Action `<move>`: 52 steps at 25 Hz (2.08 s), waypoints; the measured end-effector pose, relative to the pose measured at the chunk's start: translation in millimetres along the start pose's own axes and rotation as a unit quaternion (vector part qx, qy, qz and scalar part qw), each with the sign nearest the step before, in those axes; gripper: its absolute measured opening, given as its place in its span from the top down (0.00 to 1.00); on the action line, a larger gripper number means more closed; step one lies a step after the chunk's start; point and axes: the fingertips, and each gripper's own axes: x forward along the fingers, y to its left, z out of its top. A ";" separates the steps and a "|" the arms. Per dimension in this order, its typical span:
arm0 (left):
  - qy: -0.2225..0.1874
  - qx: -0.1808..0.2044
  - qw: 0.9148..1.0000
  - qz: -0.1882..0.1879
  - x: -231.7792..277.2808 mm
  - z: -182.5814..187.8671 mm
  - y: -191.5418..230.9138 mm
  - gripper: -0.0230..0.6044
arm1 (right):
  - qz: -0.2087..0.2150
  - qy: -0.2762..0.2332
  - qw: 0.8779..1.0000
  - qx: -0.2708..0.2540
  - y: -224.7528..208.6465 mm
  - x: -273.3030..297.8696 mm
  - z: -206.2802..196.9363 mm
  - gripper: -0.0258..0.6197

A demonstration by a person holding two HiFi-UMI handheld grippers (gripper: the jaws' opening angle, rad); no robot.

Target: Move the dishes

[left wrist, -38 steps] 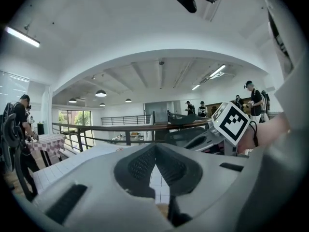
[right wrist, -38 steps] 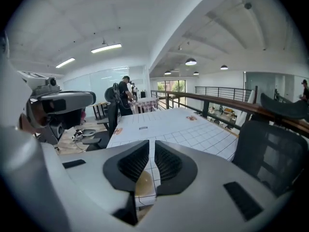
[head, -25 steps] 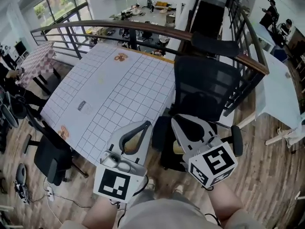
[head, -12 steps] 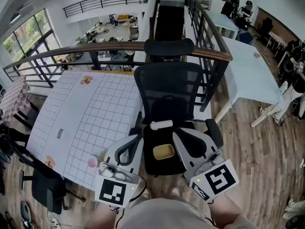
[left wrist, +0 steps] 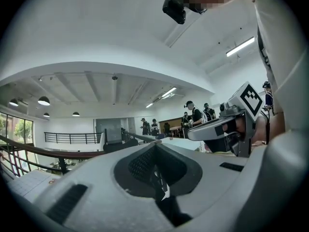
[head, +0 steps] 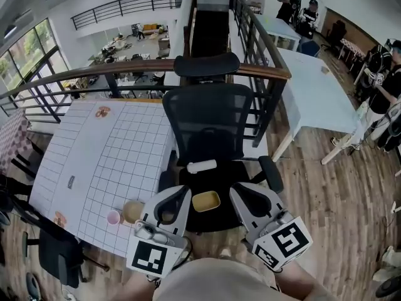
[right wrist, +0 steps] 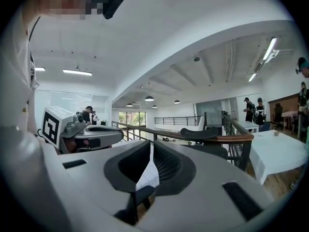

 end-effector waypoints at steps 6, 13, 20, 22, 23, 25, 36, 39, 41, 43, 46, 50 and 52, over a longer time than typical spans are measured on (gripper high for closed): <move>0.008 -0.005 1.000 -0.003 -11.7 -1.9 -6.1 0.94 | 0.001 -0.031 1.000 -0.003 7.0 -8.4 10.7 0.91; 0.024 0.007 1.000 -0.004 -13.6 -6.6 -8.6 0.94 | 0.013 -0.024 1.000 -0.005 10.9 -5.5 7.2 0.91; 0.021 -0.006 1.000 0.001 -16.6 -7.2 -5.3 0.94 | 0.004 -0.031 0.999 -0.005 2.6 -8.2 8.1 0.91; 0.024 -0.014 1.000 0.001 -18.4 -10.0 -4.0 0.94 | 0.005 -0.026 1.000 -0.011 2.0 -9.1 7.0 0.91; 0.025 -0.016 1.000 0.001 -19.2 -11.3 -3.5 0.94 | 0.007 -0.022 1.000 -0.018 2.9 -9.2 5.5 0.91; 0.032 -0.019 0.999 0.001 -18.6 -14.6 -2.4 0.94 | 0.009 -0.012 0.999 -0.038 2.3 -8.1 1.5 0.91; 0.109 -0.008 0.993 -0.037 28.4 -102.4 12.9 0.94 | 0.026 0.114 0.984 -0.133 -45.8 37.6 -81.3 0.90; 0.151 -0.026 0.987 -0.052 44.9 -145.9 10.6 0.94 | 0.041 0.153 0.979 -0.130 -60.4 54.9 -115.3 0.90; 0.180 -0.035 0.981 -0.058 52.5 -174.5 9.6 0.94 | 0.058 0.180 0.976 -0.110 -66.4 66.9 -141.9 0.90; 0.208 -0.039 0.975 -0.061 58.5 -201.0 8.3 0.94 | 0.080 0.207 0.971 -0.088 -69.0 76.9 -169.7 0.87; 0.238 -0.031 0.969 -0.065 67.5 -233.4 6.2 0.94 | 0.111 0.254 0.956 -0.091 -70.8 88.8 -212.5 0.83; 0.274 -0.041 0.957 -0.081 81.5 -277.5 4.2 0.94 | 0.159 0.320 0.928 -0.104 -71.0 104.7 -269.3 0.81; 0.299 -0.055 0.947 -0.103 84.5 -303.5 -5.4 0.94 | 0.187 0.352 0.912 -0.100 -69.8 109.1 -300.2 0.80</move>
